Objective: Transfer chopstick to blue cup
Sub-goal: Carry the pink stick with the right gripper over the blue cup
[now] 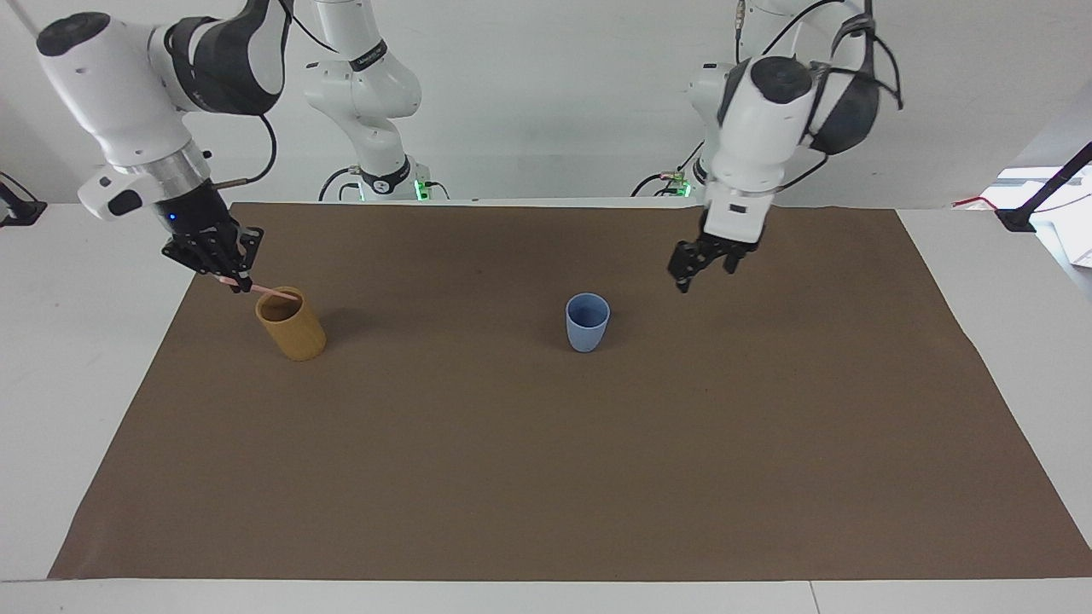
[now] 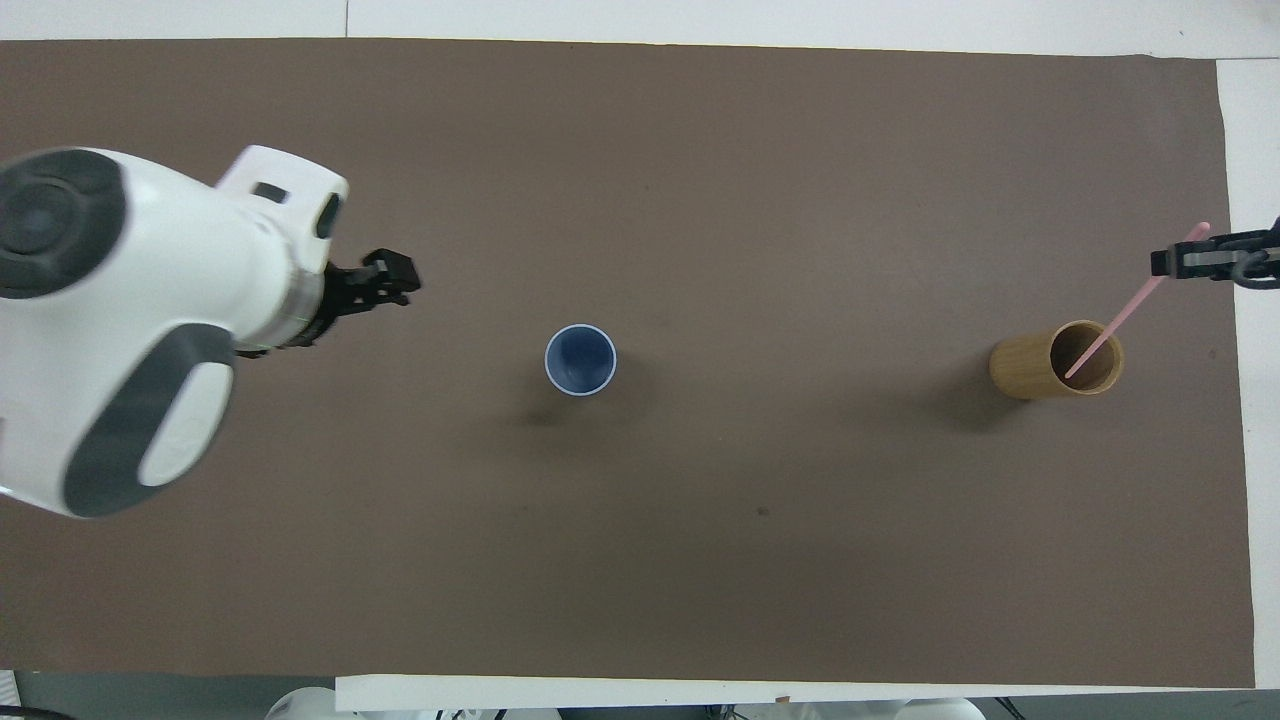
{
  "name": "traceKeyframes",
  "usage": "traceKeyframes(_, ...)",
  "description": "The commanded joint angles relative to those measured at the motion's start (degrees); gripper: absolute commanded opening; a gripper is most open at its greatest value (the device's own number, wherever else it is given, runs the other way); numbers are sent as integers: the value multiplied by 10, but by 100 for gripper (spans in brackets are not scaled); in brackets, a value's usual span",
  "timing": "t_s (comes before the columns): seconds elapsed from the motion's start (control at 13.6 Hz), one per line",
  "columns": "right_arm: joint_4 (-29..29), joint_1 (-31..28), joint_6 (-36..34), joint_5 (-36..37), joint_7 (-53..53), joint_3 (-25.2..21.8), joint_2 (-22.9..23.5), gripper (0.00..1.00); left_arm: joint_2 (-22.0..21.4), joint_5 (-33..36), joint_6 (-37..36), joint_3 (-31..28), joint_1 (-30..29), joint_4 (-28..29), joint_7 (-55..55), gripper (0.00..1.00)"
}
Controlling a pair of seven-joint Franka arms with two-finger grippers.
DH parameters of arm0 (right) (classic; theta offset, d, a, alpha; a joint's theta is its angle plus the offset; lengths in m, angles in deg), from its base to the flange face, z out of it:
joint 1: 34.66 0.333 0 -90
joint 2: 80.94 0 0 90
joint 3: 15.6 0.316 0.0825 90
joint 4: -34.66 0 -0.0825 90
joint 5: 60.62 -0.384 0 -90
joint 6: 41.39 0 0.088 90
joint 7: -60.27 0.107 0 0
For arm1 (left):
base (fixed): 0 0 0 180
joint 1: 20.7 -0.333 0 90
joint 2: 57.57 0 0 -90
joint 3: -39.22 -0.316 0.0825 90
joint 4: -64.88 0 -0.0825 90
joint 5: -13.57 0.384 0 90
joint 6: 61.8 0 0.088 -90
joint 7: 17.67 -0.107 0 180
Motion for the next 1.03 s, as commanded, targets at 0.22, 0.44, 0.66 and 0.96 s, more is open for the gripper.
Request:
traceKeyframes(0.22, 172, 106, -88, -25, 154, 18, 46, 0, -2, 2, -126, 7, -160, -106, -272, 100)
traceKeyframes(0.44, 140, 240, 17, -22, 390, 18, 51, 0, 22, 7, -153, 3, -177, -164, -299, 100)
traceKeyframes(0.66, 137, 334, 99, -17, 533, 18, 101, 0, 75, 9, -222, 5, -174, -250, -319, 100)
traceKeyframes(0.96, 108, 400, 161, 35, 586, 18, 146, 0, 70, 8, -229, 10, -166, -246, -350, 100)
